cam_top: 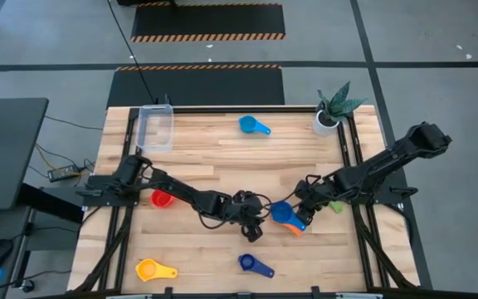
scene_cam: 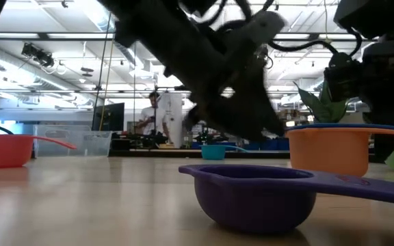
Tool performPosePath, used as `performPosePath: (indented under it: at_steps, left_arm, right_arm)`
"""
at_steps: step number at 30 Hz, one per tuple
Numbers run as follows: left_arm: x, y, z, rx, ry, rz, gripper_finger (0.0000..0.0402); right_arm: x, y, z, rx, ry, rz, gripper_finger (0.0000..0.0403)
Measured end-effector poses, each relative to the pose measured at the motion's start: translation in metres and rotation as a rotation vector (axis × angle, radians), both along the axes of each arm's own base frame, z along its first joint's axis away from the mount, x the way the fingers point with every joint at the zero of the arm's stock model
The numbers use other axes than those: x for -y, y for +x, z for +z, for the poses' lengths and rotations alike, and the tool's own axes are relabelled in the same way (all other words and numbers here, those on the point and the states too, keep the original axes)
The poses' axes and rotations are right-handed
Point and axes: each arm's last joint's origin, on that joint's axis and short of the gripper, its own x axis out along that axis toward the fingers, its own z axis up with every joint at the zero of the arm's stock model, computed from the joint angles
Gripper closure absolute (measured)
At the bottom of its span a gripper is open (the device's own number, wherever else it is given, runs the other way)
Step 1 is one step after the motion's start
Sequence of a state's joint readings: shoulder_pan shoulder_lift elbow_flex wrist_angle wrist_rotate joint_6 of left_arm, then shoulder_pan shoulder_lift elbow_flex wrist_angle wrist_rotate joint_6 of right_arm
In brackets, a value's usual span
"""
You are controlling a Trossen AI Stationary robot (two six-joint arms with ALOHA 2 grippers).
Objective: Nest measuring cups in basket
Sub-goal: Stack the blue measuring cup on top of the orange measuring cup
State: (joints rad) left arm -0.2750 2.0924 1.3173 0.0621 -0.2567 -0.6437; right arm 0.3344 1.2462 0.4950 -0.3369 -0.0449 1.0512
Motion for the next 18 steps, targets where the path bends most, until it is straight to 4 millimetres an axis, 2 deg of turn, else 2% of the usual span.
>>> performPosePath:
  at_steps: [9, 18]
  left_arm:
    - [-0.008, 0.01, -0.021, 0.013, -0.078, -0.055, 0.0246]
    - [-0.007, 0.012, -0.024, 0.011, -0.097, -0.08, 0.0246]
  right_arm:
    - [-0.01, 0.025, -0.013, 0.113, 0.083, 0.088, 0.0274]
    - [-0.008, 0.034, -0.023, 0.114, 0.108, 0.123, 0.0274]
